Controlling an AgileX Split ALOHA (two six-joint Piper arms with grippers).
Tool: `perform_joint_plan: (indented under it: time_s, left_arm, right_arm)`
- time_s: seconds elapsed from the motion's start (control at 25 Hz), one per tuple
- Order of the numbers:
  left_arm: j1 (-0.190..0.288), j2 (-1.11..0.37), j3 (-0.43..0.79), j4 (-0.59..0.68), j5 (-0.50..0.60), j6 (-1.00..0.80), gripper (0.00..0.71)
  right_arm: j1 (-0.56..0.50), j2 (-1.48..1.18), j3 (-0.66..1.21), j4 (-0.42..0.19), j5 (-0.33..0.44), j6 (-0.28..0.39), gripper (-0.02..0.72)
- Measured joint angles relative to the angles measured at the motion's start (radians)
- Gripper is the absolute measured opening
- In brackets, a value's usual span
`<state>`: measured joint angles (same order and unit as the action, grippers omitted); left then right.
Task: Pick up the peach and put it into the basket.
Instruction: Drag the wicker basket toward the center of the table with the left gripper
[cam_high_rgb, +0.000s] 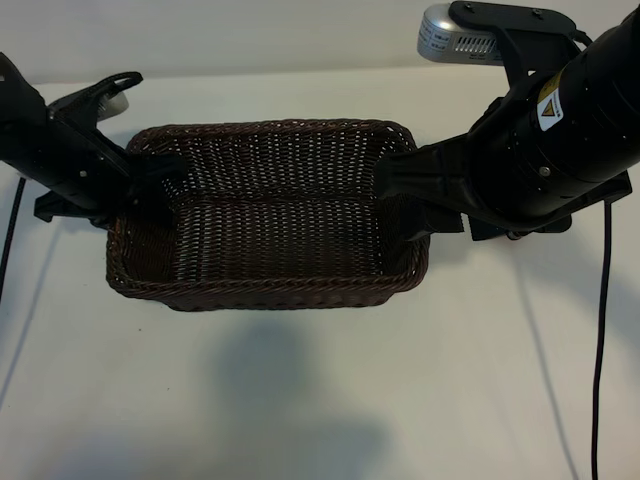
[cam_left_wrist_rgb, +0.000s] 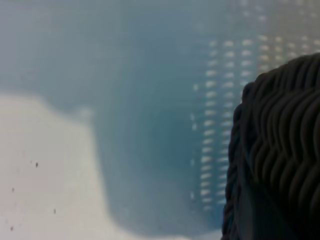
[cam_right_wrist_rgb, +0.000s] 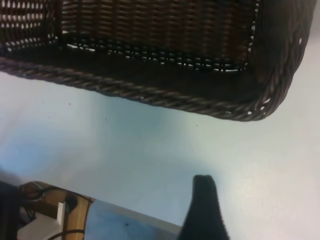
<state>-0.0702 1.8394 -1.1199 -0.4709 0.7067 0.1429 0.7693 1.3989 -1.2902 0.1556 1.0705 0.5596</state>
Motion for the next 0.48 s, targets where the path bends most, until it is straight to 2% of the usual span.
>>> perform_joint_plan:
  time_s: [0.28,0.48]
  left_arm:
    - [0.000,0.043,-0.001,-0.081,-0.025,0.079,0.139]
    - [0.000,0.060,-0.003,-0.088,-0.031,0.086,0.139]
  right_arm:
    - [0.000,0.000,0.000,0.000,0.000,0.000,0.533]
    - [0.000,0.000,0.000,0.000,0.000,0.000,0.533]
